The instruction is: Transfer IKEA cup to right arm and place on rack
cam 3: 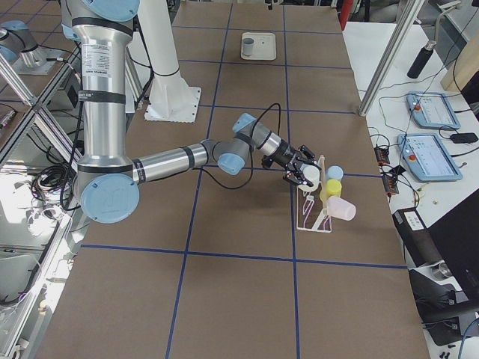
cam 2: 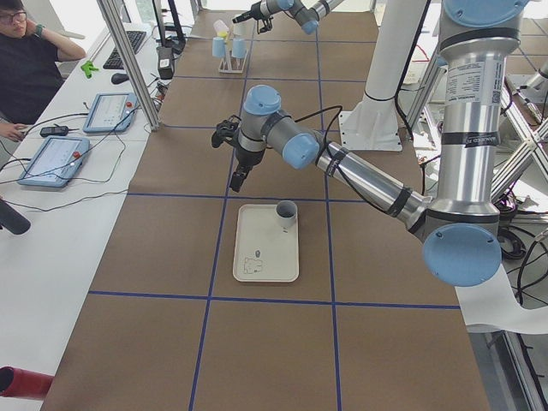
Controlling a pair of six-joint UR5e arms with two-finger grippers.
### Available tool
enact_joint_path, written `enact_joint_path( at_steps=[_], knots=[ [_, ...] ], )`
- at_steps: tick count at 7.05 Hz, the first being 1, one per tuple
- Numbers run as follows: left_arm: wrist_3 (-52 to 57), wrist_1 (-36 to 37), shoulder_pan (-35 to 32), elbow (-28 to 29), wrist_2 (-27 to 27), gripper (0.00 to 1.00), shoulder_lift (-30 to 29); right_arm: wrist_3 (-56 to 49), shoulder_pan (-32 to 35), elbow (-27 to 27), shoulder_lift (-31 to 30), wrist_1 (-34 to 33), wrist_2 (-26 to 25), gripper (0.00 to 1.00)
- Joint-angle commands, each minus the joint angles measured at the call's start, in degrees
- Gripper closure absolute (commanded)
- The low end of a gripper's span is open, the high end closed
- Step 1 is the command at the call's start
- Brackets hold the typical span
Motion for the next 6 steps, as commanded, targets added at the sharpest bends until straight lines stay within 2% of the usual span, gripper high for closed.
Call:
enact_joint_path(
  at_steps=[1,6],
  knots=[
    [0.0,0.0,0.0,0.1,0.0,0.0,0.1,-0.1,-0.5,-0.5,0.2,0.0,-0.8,0.88],
    [0.0,0.0,0.0,0.1,0.0,0.0,0.0,-0.3,-2.3,-1.5,-0.1,-0.1,-3.4,0.89]
  ],
)
